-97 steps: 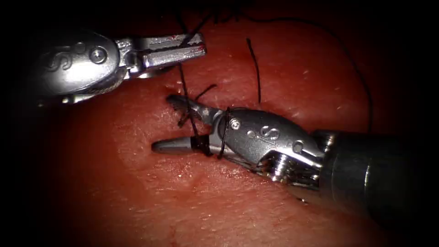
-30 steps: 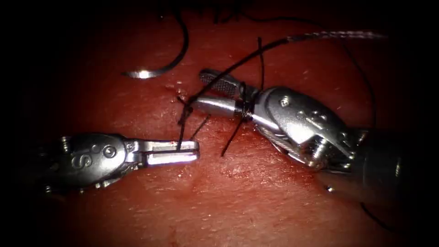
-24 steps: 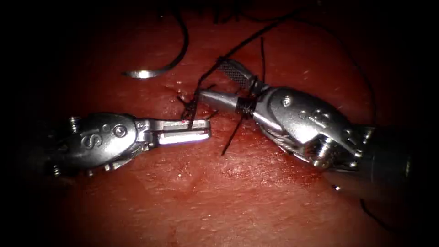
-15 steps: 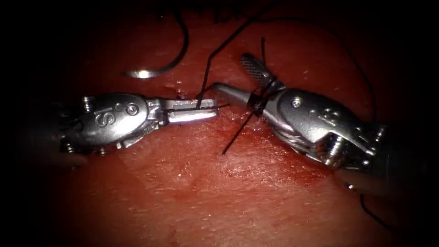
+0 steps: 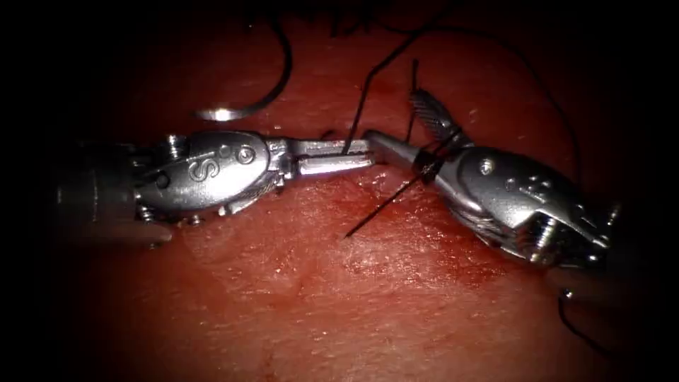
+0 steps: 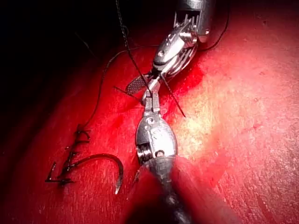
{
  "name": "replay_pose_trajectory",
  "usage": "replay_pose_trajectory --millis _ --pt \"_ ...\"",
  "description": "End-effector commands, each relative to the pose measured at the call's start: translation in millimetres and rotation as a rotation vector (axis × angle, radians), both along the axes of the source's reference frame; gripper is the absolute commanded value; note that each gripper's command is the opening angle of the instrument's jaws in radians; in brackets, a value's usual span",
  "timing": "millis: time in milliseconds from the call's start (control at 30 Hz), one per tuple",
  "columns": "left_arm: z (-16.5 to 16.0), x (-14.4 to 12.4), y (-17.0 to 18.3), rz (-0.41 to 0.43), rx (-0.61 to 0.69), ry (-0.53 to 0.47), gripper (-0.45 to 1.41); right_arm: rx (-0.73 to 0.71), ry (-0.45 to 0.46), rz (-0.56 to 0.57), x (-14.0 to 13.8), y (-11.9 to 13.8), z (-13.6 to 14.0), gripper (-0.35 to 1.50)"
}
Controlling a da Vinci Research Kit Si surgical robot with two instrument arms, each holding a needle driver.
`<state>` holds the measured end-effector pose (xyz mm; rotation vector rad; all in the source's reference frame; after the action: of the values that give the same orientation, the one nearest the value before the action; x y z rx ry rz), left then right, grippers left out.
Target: Wound Closure
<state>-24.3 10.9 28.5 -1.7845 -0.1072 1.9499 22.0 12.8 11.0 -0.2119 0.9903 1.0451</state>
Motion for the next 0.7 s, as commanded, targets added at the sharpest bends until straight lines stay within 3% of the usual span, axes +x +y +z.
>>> replay_pose_trajectory --millis 33,300,367,600,700 --pt "0.6 -0.6 0.1 0.001 0.0 -0.001 -0.45 0.001 0.0 0.004 0.5 -0.3 0.5 0.71" --pt "0.9 -0.8 0.6 0.0 0.0 -0.001 -0.45 -0.005 0.002 0.032 0.3 0.3 0.3 0.68" --pt "0.9 -0.9 0.7 -0.001 0.001 -0.001 -0.45 0.008 -0.001 0.059 0.5 0.5 1.0 0.39" --pt "1.0 -1.7 1.1 0.004 0.0 -0.007 -0.45 0.114 0.058 0.147 1.2 0.5 2.9 0.58" --pt "1.0 -1.8 1.3 0.004 0.0 -0.011 -0.45 0.121 0.069 0.151 1.6 0.6 2.9 0.56"
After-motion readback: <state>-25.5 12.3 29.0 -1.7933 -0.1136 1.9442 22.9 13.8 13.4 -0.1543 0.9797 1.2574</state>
